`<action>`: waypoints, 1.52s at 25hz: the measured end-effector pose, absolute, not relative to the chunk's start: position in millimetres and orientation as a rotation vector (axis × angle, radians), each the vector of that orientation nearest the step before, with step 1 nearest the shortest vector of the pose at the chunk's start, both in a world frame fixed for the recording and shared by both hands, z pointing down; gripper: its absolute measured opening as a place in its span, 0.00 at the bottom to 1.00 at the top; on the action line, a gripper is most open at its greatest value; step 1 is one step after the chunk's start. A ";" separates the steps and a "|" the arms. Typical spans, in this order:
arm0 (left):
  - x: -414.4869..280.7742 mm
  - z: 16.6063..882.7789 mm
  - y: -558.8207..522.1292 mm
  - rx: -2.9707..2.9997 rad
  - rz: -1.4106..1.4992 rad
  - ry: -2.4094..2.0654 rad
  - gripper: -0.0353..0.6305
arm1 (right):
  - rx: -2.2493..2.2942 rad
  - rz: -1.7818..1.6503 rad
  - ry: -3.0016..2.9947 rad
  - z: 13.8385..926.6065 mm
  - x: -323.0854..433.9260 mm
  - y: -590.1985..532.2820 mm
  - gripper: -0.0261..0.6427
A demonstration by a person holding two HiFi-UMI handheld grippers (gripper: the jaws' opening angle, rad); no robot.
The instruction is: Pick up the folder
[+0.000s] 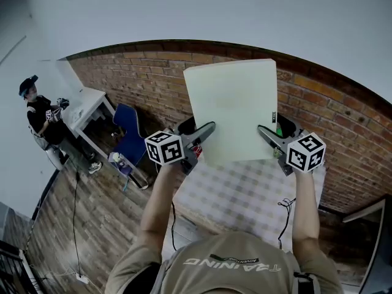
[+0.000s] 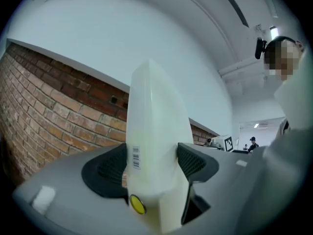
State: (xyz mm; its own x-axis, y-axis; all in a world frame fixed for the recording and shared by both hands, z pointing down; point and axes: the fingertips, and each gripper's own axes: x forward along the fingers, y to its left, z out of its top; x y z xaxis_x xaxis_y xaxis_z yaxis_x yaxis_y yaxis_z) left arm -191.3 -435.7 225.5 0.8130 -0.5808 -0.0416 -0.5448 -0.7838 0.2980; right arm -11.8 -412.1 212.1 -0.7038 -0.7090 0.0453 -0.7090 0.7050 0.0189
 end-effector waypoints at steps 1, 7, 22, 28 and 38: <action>-191.7 215.2 -436.5 2.746 -0.199 -0.866 0.52 | 1.195 -0.015 -2.866 204.2 -11.9 -412.2 0.47; -192.8 150.4 -434.6 2.895 -0.195 -0.899 0.52 | 1.234 -0.127 -2.900 154.9 -14.2 -409.2 0.47; -194.0 11.7 -424.6 3.102 -0.250 -0.986 0.52 | 1.266 -0.421 -2.946 28.6 -16.5 -405.1 0.47; -186.7 -2.3 -421.1 3.141 -0.246 -0.999 0.52 | 1.262 -0.442 -2.938 18.4 -9.7 -404.4 0.47; -183.8 15.8 -430.6 3.088 -0.289 -0.948 0.52 | 1.271 -0.425 -2.917 29.8 -6.4 -409.2 0.47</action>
State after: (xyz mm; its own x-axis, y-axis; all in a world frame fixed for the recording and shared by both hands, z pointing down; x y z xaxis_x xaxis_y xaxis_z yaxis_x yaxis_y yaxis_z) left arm -183.8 -430.6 15.8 0.8137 -0.5462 -0.1991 -0.5643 -0.8243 -0.0449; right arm -6.4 -409.2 29.8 -0.6844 -0.7097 -0.1670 -0.7278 0.6517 0.2133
